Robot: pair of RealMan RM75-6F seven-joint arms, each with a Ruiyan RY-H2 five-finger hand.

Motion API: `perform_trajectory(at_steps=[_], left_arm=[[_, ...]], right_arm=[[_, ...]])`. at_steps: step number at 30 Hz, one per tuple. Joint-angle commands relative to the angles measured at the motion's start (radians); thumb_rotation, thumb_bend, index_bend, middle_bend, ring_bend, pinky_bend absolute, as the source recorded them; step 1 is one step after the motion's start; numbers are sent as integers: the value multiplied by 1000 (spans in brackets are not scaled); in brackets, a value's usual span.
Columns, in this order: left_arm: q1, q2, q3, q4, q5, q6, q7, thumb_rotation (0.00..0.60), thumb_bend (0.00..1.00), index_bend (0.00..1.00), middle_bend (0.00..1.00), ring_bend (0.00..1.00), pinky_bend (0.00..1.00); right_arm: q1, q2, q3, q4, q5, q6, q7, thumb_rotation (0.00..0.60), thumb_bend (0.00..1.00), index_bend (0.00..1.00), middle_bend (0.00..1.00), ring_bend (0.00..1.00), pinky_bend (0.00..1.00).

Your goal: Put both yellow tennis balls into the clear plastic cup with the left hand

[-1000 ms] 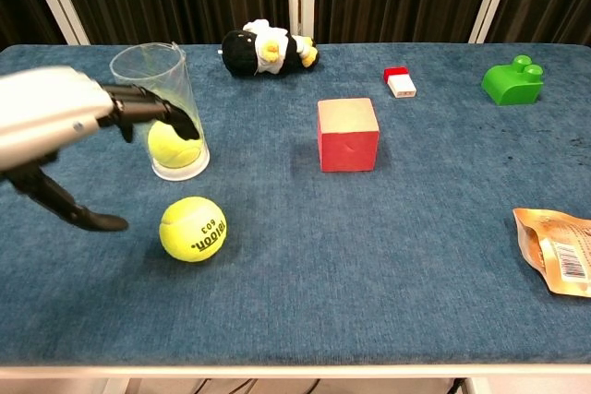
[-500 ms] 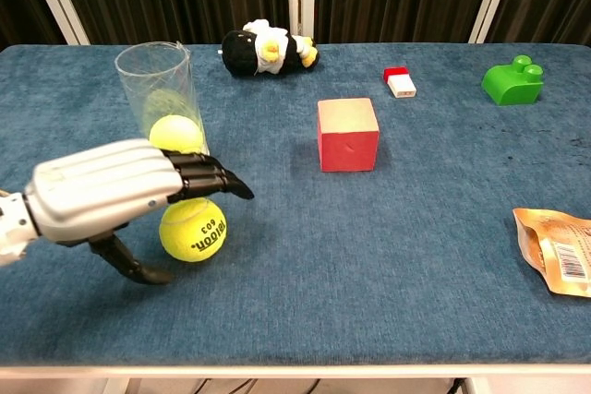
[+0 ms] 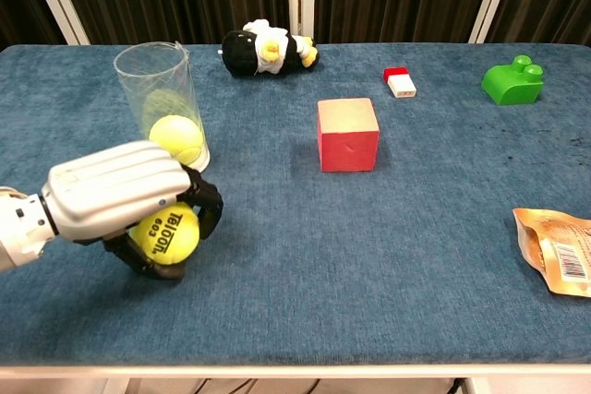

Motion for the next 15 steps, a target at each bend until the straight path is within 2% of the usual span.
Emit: perform_trajectory(at_steps=[1,3,8,12,15], left_arm=[[-4,22,-9,-32,11,25,11,600,209,597,557,574,867],[-5,55,-18,-77,14,42,28,600,215,606,565,581,871],[2,202,-67,-265,20,121,104,600,216,609,566,582,871],[-8,324,-150,-422,9,176,143,600,215,609,566,582,871],[-30,375,-202,-487,-44,147,133,600,215,611,568,585,874]], right_arm=[[0,2,1,-2,0,1,1,600,211,0,0,0,0],[-1,3,2,-3,-1,3,3,600,211,0,0,0,0],[-1,8,4,-8,-5,8,6,600,212,0,0,0,0],[3,9,5,-14,-9,7,1,600,211,0,0,0,0],[5,6,3,-19,-17,7,-6,600,212,0,0,0,0]])
